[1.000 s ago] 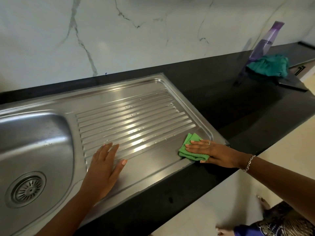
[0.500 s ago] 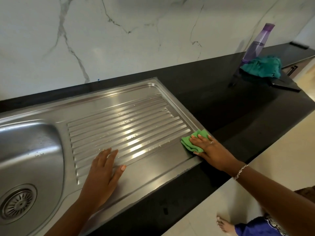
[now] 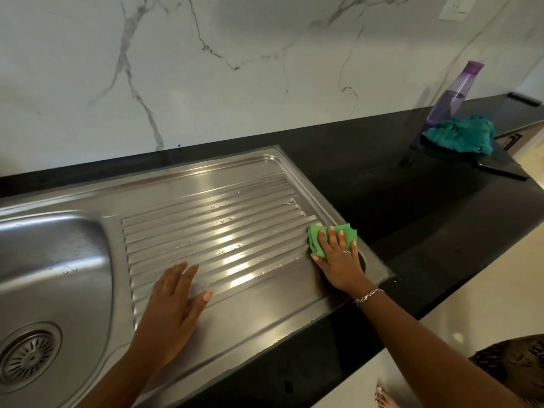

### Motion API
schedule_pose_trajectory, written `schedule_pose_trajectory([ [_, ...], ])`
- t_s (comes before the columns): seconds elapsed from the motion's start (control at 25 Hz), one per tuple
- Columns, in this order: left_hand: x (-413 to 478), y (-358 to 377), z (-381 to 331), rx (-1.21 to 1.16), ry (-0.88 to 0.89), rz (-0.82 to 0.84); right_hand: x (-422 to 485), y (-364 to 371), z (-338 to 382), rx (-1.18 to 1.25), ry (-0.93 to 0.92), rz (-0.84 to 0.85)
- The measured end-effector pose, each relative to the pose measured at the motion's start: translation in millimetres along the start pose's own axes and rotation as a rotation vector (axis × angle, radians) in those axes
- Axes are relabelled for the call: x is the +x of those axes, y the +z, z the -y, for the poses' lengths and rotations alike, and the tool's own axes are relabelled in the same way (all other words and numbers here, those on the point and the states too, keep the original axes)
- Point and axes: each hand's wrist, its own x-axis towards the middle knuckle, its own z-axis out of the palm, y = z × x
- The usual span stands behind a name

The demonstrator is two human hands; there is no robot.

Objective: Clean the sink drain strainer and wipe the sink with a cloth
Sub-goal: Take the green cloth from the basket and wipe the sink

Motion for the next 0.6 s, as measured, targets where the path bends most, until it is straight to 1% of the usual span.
schedule_pose_trajectory([
  [0.2, -4.7, -11.2, 6.5, -0.028, -0.033, -0.036, -12.0, 4.8, 23.9, -0.016, -0.057, -0.008],
  [0.48, -15.5, -26.2, 26.2, -0.066, -0.070, -0.057, -41.9, 18.5, 81.9, -0.005, -0.151, 0.005],
  [0.6, -22.3, -28.8, 37.2, -0.135, -0.108, -0.138, -55.1, 28.3, 110.0, 0.007, -0.209, 0.015],
])
